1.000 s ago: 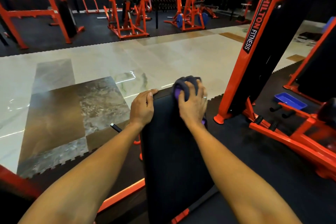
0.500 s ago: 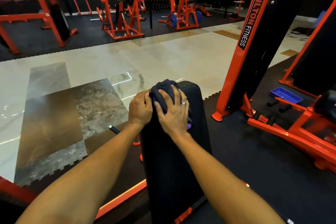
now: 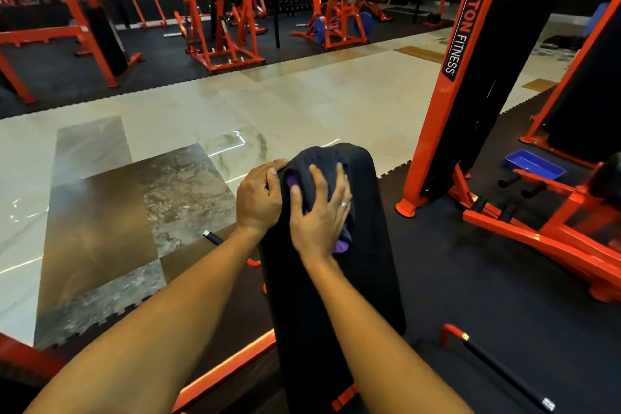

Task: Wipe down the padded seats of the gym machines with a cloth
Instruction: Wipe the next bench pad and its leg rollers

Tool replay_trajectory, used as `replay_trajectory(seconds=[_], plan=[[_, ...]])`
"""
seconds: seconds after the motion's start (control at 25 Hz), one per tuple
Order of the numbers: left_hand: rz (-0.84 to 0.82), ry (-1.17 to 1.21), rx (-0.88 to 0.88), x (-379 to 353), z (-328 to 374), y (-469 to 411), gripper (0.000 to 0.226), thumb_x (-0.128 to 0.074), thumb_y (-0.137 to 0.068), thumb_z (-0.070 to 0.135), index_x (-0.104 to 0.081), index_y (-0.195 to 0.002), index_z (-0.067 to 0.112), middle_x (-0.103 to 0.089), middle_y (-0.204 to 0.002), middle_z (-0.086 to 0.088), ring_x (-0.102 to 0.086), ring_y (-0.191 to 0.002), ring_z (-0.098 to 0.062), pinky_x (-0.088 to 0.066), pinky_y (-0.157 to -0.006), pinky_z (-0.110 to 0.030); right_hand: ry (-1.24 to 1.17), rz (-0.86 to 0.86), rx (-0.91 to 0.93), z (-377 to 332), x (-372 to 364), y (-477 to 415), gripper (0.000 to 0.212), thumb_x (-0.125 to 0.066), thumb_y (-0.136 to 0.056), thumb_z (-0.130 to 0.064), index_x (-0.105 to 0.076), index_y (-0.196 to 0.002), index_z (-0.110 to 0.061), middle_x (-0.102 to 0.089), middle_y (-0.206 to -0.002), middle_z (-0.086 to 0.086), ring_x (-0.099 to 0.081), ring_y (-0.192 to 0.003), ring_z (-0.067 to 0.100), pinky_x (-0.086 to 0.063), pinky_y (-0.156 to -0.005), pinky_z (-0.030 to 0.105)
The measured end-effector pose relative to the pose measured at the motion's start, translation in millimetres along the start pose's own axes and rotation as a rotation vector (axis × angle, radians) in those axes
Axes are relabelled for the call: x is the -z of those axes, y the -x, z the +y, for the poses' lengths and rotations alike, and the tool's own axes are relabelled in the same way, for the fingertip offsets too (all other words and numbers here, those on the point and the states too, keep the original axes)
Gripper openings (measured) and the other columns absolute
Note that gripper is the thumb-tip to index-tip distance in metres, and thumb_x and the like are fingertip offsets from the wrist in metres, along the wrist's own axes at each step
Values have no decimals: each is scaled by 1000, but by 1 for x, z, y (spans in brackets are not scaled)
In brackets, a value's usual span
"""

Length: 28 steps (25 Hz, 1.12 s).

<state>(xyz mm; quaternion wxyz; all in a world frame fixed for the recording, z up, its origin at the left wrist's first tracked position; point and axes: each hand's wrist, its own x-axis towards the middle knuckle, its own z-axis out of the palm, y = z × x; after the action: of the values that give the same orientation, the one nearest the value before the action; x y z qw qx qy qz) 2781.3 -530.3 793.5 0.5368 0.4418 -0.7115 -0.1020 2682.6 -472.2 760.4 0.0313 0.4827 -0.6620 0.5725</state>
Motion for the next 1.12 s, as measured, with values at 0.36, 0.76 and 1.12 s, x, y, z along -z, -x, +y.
replay_trajectory(seconds=[0.36, 0.76, 1.12], plan=[[-34, 8, 24, 1, -2, 3, 44, -35, -102, 23, -75, -118, 11, -73, -120, -2, -65, -115, -16, -49, -103, -29, -63, -7, -438, 40, 20, -54, 51, -50, -103, -43, -39, -153, -38, -15, -169, 1, -21, -153, 33, -31, -117, 55], [-47, -26, 25, 3, 2, 2, 42, -36, -103, 20, -74, -119, 10, -73, -120, -4, -65, -114, -19, -49, -102, -31, 29, -158, -230, 63, 25, 14, 56, -51, -102, -45, -33, -155, -42, -9, -170, 0, -15, -155, 30, -28, -120, 56], [-109, -244, -53, 10, 11, 1, 46, -31, -103, 25, -71, -120, 9, -73, -118, -7, -65, -111, -26, -49, -97, -36, 57, -183, -65, -1, 9, 21, 59, -42, -101, -61, -28, -157, -44, 1, -171, 0, 1, -157, 23, -12, -127, 49]])
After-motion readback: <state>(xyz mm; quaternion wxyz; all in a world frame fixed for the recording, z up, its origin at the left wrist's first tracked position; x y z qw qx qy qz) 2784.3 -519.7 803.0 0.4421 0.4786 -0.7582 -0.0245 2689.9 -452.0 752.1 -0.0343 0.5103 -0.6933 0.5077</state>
